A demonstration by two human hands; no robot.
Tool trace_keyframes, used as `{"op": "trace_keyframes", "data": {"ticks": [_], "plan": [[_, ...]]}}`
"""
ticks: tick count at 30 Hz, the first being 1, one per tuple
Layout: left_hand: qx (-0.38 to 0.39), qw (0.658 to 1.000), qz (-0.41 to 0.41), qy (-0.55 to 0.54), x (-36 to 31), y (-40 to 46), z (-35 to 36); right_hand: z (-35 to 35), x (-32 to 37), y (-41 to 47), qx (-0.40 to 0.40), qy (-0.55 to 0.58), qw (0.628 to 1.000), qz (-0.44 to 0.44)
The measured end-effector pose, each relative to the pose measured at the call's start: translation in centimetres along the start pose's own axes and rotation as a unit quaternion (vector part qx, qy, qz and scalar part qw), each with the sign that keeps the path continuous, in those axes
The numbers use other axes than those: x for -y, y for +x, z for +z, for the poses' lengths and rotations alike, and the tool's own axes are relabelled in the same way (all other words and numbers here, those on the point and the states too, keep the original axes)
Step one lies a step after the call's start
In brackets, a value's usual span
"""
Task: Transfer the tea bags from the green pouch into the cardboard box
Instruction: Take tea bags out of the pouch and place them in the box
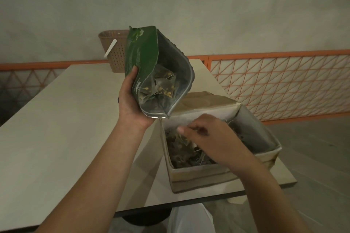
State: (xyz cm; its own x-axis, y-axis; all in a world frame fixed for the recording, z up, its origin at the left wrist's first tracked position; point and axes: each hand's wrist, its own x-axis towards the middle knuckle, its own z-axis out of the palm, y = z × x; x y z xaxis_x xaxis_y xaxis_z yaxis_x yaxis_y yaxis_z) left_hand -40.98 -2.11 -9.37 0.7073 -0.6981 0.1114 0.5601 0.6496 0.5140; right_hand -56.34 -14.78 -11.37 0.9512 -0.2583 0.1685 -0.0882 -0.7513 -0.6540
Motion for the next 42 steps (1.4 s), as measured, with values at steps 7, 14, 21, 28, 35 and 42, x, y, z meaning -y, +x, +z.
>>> {"op": "trace_keyframes", "data": {"ticks": [7, 14, 21, 28, 35, 42], "plan": [[0.003, 1.000, -0.006, -0.006, 0.0, -0.5, 0.0, 0.4, 0.3, 0.1, 0.069, -0.109, 0.991, -0.023], [-0.023, 1.000, 0.004, -0.003, 0.1, -0.9, 0.1, 0.5, 3.7, 0.8, -0.232, 0.100, 0.965, -0.065], [-0.036, 0.999, -0.001, 0.001, 0.5, -1.1, 0.0, 2.1, 4.6, 3.5, -0.224, -0.049, 0.972, -0.047], [-0.005, 1.000, 0.001, -0.004, 0.0, -0.8, -0.8, 0.0, 3.5, 1.2, -0.244, 0.156, 0.954, -0.080], [0.019, 1.000, 0.016, -0.008, 0.0, -0.9, -0.4, -1.0, -0.3, -1.6, -0.233, 0.224, 0.946, 0.017], [0.007, 1.000, -0.005, -0.009, 0.6, -0.9, 0.0, -0.3, 0.3, -1.4, -0.241, 0.037, 0.970, -0.013]]}}
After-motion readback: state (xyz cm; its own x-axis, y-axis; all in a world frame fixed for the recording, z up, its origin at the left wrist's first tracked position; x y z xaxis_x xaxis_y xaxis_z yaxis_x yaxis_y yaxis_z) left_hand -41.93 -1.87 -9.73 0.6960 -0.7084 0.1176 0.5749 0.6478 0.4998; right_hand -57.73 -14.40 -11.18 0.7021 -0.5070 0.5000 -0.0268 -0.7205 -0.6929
